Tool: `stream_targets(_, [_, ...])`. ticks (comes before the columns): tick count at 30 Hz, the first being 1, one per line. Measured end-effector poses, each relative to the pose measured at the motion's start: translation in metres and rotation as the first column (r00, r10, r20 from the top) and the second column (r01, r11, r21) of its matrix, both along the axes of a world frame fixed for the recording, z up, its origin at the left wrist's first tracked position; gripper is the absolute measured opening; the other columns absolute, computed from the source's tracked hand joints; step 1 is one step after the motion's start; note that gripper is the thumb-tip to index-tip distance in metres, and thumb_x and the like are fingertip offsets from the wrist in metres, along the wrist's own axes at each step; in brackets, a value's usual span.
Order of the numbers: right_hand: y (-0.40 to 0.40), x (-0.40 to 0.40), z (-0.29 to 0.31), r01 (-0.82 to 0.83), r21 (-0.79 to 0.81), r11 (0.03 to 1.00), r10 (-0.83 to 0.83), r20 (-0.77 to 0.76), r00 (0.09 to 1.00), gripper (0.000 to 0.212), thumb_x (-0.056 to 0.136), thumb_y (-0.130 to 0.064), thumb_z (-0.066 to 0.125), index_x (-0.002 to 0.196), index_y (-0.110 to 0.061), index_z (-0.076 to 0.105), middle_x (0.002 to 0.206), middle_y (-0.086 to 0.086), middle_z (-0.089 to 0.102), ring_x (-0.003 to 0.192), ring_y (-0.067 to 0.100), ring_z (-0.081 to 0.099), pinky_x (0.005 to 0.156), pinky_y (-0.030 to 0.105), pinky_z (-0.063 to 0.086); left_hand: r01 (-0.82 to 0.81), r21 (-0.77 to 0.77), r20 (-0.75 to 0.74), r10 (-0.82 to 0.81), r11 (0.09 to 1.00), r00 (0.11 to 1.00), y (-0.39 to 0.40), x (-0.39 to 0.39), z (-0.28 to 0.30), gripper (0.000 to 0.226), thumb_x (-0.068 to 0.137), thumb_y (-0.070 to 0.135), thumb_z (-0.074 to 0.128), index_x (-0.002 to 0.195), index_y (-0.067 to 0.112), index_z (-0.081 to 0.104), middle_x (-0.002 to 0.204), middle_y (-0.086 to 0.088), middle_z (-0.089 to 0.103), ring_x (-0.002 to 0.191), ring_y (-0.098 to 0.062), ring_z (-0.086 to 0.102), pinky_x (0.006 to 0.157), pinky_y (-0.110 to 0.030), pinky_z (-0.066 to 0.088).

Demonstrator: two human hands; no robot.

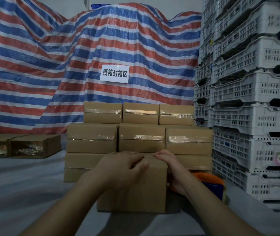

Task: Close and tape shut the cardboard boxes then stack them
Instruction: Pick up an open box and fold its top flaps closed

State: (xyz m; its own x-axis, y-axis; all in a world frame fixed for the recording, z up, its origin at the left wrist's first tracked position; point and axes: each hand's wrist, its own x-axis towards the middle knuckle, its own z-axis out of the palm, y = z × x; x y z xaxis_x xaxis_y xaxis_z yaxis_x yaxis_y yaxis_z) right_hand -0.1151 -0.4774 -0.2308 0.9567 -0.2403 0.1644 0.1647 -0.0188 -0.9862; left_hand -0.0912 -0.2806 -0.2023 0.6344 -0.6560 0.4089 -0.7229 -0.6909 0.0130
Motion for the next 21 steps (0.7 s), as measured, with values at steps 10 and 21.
stream_targets(10, [-0.088,-0.035,-0.013,0.447,-0.894,0.021,-0.462,0.388,0.798,0.045,0.089,-0.073,0.043,0.106,-0.032,0.048,0.104,-0.006,0.057,0.086,0.008,0.058,0.070,0.029,0.052,-0.016,-0.002,-0.054,0.016,1.000,0.998,0.005,0.002,-0.003,0.062,0.094,0.070,0.019,0.150,0.043,0.025,0.153,0.015,0.037,0.136,-0.010,0.037,0.104,-0.035,0.033])
stream_targets(21, [-0.096,-0.050,-0.027,0.363,-0.932,-0.009,-0.564,0.305,0.768,0.069,0.079,-0.090,0.034,0.072,-0.025,0.059,0.062,-0.008,0.060,0.053,0.002,0.057,0.046,0.019,0.042,-0.011,-0.045,-0.220,0.001,0.999,0.976,0.005,0.007,0.004,0.064,0.093,0.072,0.020,0.149,0.042,0.028,0.152,0.012,0.039,0.136,-0.012,0.038,0.104,-0.035,0.032])
